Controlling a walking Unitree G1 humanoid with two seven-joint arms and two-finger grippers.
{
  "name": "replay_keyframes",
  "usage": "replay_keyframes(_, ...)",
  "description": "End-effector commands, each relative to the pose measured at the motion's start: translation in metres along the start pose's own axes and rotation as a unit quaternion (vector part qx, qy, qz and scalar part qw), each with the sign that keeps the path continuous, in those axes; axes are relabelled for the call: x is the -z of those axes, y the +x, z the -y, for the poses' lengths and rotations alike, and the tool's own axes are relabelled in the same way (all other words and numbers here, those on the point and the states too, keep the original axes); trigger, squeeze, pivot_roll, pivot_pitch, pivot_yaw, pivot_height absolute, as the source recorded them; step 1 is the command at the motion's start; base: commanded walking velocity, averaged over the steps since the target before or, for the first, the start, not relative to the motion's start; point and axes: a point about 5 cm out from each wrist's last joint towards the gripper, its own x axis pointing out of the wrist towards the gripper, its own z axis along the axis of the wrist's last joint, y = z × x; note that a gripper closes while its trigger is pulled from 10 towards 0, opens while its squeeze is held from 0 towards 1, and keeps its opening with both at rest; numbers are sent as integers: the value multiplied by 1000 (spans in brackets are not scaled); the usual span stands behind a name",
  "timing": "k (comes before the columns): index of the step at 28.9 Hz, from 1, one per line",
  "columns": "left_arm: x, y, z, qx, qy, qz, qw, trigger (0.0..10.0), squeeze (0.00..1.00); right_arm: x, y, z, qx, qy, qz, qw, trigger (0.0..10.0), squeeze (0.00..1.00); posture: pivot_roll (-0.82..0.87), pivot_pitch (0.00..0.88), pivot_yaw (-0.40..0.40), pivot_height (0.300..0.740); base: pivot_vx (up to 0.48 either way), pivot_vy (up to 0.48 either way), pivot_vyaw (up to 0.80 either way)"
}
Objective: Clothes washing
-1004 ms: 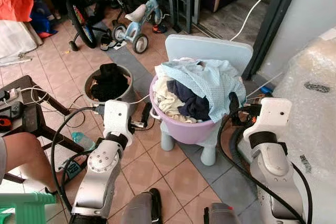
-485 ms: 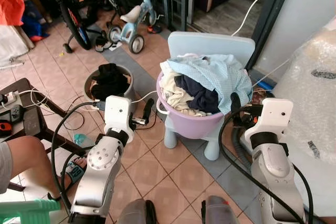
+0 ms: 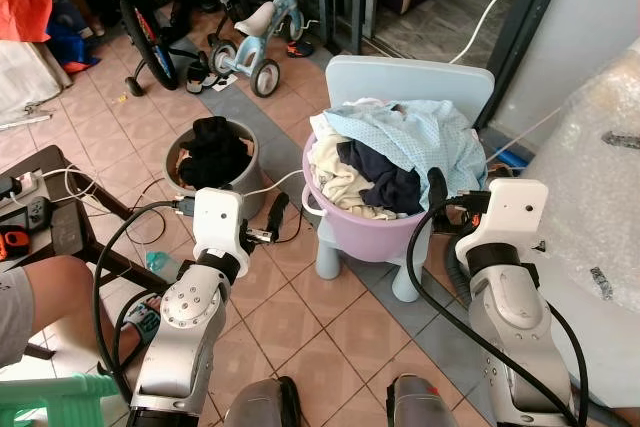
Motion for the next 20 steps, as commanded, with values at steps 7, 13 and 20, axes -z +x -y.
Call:
replay_keyframes(7,-2,4,-6,-2,4,7,1000,10000,0,-4,4,-9,-6,7,7,1000,10000,0,-112,175,103,740,202,0,0)
replay_keyframes(13,1,2,1,17,-11,4,1000,10000,0,-4,4,-10,-11,5,9,1000,10000,0,-114,163,97,740,392,0,0)
replay_keyframes(20,1,3,1,7,-5,6,1000,10000,0,-6,10,-13,-19,10,9,1000,10000,0,-106,165,81,740,448,0,-88)
